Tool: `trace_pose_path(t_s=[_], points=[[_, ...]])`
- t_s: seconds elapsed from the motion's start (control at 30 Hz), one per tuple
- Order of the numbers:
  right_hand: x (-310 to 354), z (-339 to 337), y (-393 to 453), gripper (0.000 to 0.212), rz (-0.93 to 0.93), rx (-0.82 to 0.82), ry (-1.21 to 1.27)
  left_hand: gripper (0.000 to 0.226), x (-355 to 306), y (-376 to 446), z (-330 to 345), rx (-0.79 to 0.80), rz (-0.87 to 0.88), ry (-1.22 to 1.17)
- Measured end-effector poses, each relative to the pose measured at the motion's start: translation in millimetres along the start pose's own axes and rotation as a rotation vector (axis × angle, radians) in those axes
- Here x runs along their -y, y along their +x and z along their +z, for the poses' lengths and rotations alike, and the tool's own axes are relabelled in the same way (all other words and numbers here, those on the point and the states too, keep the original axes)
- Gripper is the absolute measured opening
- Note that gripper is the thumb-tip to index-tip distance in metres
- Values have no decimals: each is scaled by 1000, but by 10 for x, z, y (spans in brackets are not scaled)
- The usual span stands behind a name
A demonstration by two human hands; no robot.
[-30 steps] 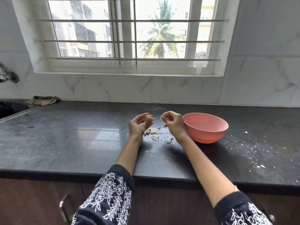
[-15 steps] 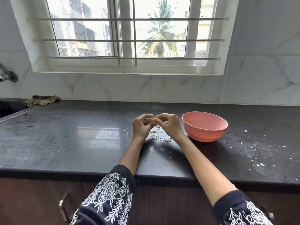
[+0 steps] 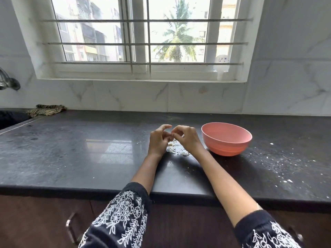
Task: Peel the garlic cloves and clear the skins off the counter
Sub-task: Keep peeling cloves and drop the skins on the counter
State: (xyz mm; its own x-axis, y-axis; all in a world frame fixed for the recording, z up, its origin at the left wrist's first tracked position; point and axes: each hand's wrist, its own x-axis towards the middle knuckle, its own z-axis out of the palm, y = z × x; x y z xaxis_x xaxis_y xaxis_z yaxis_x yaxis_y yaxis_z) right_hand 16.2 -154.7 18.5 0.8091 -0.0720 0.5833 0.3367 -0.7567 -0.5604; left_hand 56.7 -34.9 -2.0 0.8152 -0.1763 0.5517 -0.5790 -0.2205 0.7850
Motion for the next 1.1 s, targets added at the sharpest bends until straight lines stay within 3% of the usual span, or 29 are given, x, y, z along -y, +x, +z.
trace_pose_path(t_s=[0.3, 0.5, 0.67, 0.93, 1.0, 1.1], points=[[6, -11, 19, 13, 6, 3, -61, 36, -19, 9, 1, 36, -35, -61], [-2, -11, 26, 13, 65, -41, -45, 28, -82, -3, -6, 90, -203, -390], [-16, -4, 21, 17, 60, -42, -59, 25, -141, -13, -37, 30, -293, -554], [5, -42, 5, 18, 89, -81, -80, 21, -142, -7, -50, -15, -329, -590], [0, -42, 1, 4, 96, -70, -60, 13, -132, -15, -64, -6, -303, -530], [17, -41, -5, 16, 93, -75, -11, 11, -140, -28, -81, -14, -299, -497]])
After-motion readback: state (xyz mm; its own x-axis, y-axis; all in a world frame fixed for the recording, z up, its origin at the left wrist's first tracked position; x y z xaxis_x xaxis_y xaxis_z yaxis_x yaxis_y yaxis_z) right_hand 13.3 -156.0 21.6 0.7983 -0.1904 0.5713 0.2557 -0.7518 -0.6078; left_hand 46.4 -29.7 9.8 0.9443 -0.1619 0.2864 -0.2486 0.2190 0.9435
